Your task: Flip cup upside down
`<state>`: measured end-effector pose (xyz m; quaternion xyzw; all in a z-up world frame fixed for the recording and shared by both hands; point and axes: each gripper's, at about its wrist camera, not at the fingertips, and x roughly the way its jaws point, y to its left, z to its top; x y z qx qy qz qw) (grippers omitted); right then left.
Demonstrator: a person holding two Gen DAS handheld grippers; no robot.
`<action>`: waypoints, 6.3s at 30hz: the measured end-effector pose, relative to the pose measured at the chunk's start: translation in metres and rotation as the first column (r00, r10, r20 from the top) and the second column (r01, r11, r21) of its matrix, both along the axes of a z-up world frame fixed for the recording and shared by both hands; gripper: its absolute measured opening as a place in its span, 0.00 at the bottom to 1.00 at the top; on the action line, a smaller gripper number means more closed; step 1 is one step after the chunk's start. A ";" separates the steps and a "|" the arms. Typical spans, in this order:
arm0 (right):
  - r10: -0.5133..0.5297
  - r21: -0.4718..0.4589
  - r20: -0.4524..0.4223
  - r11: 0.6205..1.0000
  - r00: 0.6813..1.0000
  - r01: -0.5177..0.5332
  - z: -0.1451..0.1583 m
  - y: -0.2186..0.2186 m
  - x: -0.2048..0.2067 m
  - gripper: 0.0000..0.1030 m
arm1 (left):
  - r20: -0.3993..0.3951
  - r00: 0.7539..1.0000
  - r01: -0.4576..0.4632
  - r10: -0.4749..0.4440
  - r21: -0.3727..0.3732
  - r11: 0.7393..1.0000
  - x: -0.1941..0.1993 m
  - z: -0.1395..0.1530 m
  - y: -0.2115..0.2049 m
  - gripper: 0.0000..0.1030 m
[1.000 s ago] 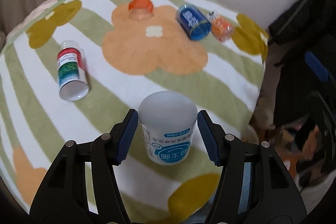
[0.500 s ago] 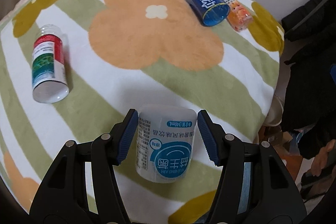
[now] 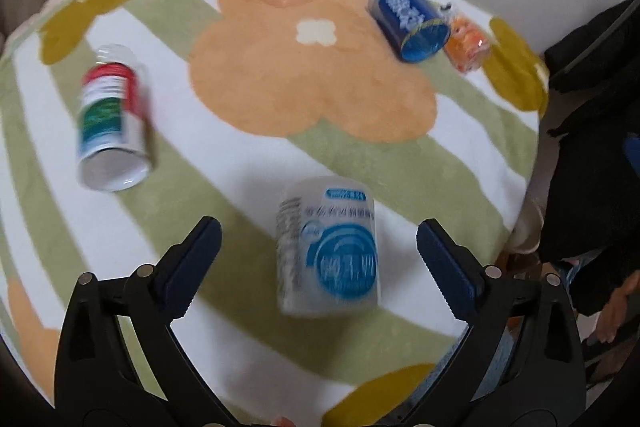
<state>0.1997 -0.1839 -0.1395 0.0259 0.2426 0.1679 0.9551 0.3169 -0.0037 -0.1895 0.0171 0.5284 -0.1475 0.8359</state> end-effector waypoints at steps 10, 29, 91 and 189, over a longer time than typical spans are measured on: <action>0.296 0.290 -0.466 0.941 0.834 -0.172 -0.012 0.048 0.097 1.00 | 0.299 0.950 -0.101 0.091 0.016 0.995 -0.101 0.047 0.042 0.95; 0.154 0.114 -0.849 0.987 0.505 -0.109 -0.107 0.129 0.176 0.59 | 0.307 0.923 -0.143 0.234 -0.291 0.946 -0.128 0.027 0.098 0.95; 0.291 -0.132 -0.002 0.948 0.957 -0.288 -0.079 0.128 0.082 0.57 | 0.254 0.929 -0.188 0.269 -0.304 0.934 -0.119 0.014 0.101 0.95; -0.235 -0.042 0.315 0.964 0.919 0.261 0.124 -0.004 -0.099 1.00 | 0.810 0.535 -0.208 0.243 -0.152 0.966 -0.273 0.204 0.013 1.00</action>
